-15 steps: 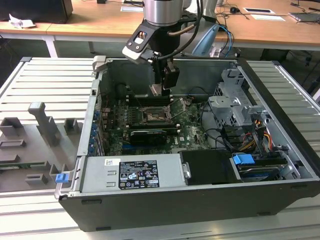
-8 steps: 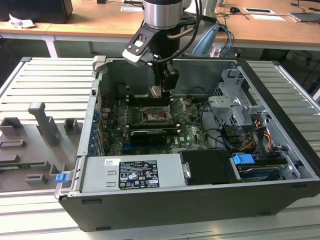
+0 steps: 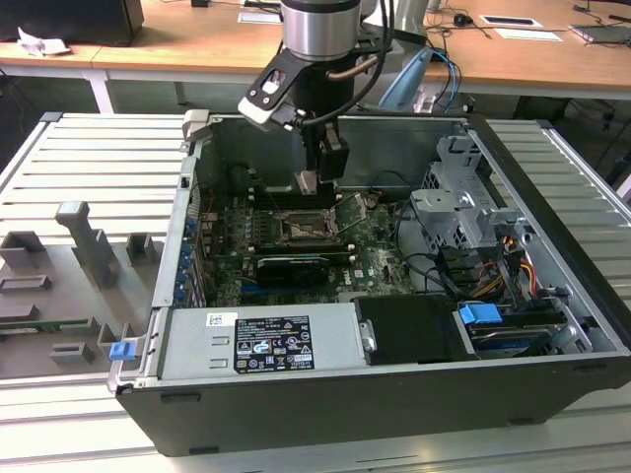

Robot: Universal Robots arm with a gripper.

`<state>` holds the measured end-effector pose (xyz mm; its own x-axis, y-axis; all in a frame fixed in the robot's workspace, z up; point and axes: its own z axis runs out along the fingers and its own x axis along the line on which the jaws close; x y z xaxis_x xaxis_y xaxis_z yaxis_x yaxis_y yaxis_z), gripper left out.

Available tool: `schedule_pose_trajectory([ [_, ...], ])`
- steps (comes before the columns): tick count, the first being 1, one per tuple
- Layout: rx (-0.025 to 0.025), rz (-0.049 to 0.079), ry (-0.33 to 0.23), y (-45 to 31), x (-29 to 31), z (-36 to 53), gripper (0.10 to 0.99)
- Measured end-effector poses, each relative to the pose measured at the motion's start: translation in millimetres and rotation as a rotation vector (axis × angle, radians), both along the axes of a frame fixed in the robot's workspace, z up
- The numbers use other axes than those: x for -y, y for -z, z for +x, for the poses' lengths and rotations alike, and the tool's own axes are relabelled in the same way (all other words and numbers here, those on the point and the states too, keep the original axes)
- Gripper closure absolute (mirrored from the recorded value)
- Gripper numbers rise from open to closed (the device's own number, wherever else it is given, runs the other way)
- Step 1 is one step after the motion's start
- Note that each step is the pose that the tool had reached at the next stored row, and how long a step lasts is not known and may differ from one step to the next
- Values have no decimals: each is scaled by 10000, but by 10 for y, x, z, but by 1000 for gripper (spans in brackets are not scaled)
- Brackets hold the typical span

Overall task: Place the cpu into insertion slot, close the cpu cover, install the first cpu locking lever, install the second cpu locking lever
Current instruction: 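Place the cpu into insertion slot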

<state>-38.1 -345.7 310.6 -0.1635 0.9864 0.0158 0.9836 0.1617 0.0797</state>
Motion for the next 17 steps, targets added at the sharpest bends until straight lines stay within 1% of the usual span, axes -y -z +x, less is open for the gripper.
schedule_pose_trajectory([
  [9,0,0,442,40,0,0,557],
  [17,2,0,599,115,0,0,557],
])
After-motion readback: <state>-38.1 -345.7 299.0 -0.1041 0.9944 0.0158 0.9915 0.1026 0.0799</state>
